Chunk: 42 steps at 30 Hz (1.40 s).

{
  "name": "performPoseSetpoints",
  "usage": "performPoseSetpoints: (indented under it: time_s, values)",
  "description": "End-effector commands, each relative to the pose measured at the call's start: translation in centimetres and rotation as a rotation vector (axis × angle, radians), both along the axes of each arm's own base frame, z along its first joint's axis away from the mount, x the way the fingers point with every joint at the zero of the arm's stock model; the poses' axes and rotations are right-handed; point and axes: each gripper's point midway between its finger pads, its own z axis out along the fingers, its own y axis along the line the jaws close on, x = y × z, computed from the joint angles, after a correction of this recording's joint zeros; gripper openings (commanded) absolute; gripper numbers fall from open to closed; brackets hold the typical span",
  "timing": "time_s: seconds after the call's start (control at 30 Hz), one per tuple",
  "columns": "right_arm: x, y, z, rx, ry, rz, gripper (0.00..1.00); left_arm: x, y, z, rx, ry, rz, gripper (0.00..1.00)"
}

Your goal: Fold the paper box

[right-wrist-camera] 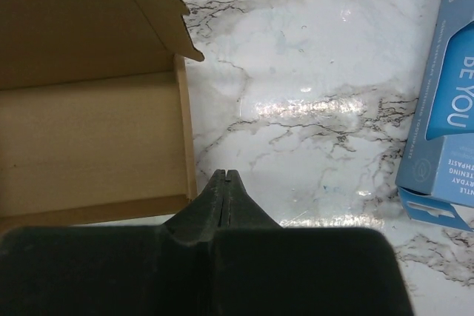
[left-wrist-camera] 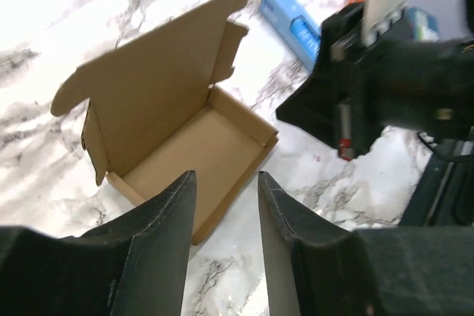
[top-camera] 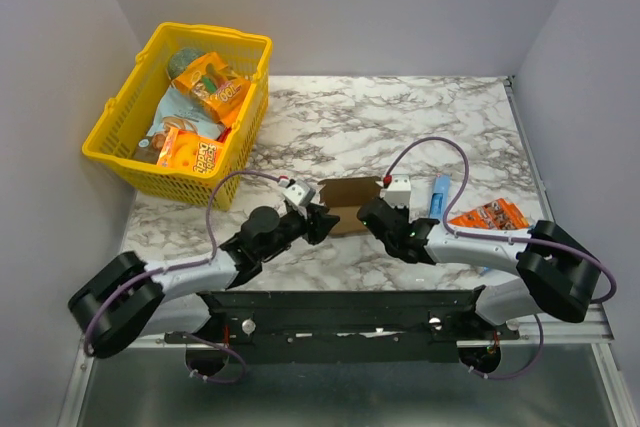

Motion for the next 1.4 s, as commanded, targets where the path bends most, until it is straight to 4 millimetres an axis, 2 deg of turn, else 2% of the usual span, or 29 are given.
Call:
performPoseSetpoints:
  time_s: [0.0, 0.03, 0.1, 0.13, 0.2, 0.23, 0.3, 0.33, 0.4, 0.43, 0.47, 0.53, 0.57, 0.6, 0.63, 0.67, 0.7, 0.73, 0.9, 1.1, 1.23, 1.37]
  values:
    - [-0.1, -1.0, 0.1, -0.020, -0.023, -0.047, 0.01, -1.7, 1.7, 0.9, 0.060, 0.006, -0.025, 0.54]
    - [-0.1, -1.0, 0.1, -0.018, -0.022, -0.047, 0.01, -2.0, 2.2, 1.4, 0.069, 0.002, -0.022, 0.60]
    - [-0.2, -0.9, 0.0, -0.012, -0.018, -0.046, 0.01, -1.6, 2.6, 2.1, 0.085, -0.002, -0.006, 0.65]
    - [-0.2, -0.8, 0.2, 0.000, -0.022, -0.046, 0.01, -1.7, 2.8, 1.7, 0.106, 0.018, -0.001, 0.71]
    - [-0.3, -0.3, 0.5, 0.025, -0.019, -0.023, 0.01, -0.7, 3.3, 1.6, 0.109, 0.040, 0.038, 0.76]
    - [-0.2, 0.1, 0.9, 0.046, -0.029, -0.012, 0.01, -0.1, 3.7, 0.7, 0.126, 0.069, 0.059, 0.80]
    - [-0.3, 0.7, 1.6, 0.060, -0.034, 0.057, 0.04, 0.8, 4.1, 0.2, 0.119, 0.119, 0.079, 0.83]
    - [0.0, 1.3, 2.2, 0.081, -0.048, 0.081, 0.12, 1.9, 4.9, -0.6, 0.124, 0.147, 0.108, 0.85]
    - [0.1, 1.6, 2.9, 0.103, -0.042, 0.141, 0.26, 2.6, 4.8, -0.2, 0.112, 0.152, 0.100, 0.86]
    - [0.4, 1.9, 3.6, 0.134, -0.057, 0.164, 0.37, 2.9, 4.7, -0.5, 0.118, 0.157, 0.088, 0.87]
    - [0.9, 1.5, 3.9, 0.147, -0.063, 0.165, 0.41, 3.4, 4.6, 0.1, 0.113, 0.147, 0.090, 0.87]
    - [1.1, 2.3, 5.3, 0.194, -0.092, 0.264, 0.51, 4.0, 4.5, -0.1, 0.123, 0.149, 0.099, 0.87]
    - [1.8, 1.5, 5.8, 0.206, -0.103, 0.249, 0.54, 4.6, 4.6, 0.4, 0.114, 0.139, 0.108, 0.87]
    - [1.6, 2.1, 6.1, 0.222, -0.097, 0.332, 0.57, 4.9, 4.5, 0.6, 0.110, 0.136, 0.113, 0.87]
    - [2.0, 1.9, 6.7, 0.248, -0.114, 0.346, 0.62, 5.2, 4.5, 0.7, 0.108, 0.132, 0.114, 0.87]
    - [3.0, 0.8, 6.9, 0.264, -0.119, 0.330, 0.66, 5.4, 4.3, 1.1, 0.104, 0.121, 0.107, 0.86]
    - [2.8, 1.6, 7.2, 0.288, -0.115, 0.431, 0.69, 5.7, 4.2, 1.2, 0.108, 0.117, 0.106, 0.86]
    - [3.2, 1.4, 7.3, 0.291, -0.121, 0.437, 0.72, 5.8, 4.1, 0.8, 0.117, 0.125, 0.103, 0.85]
    - [5.0, 0.6, 7.3, 0.232, -0.136, 0.522, 0.73, 6.8, 3.6, 0.5, 0.153, 0.118, 0.098, 0.80]
    - [6.2, 1.3, 7.2, 0.199, -0.181, 0.613, 0.59, 7.6, 3.7, -0.6, 0.206, 0.139, 0.116, 0.71]
    - [7.4, 1.8, 7.7, 0.189, -0.208, 0.625, 0.56, 7.8, 3.5, -0.9, 0.206, 0.138, 0.109, 0.66]
    - [7.7, 2.2, 7.1, 0.186, -0.192, 0.637, 0.53, 8.1, 3.3, -1.2, 0.220, 0.135, 0.102, 0.61]
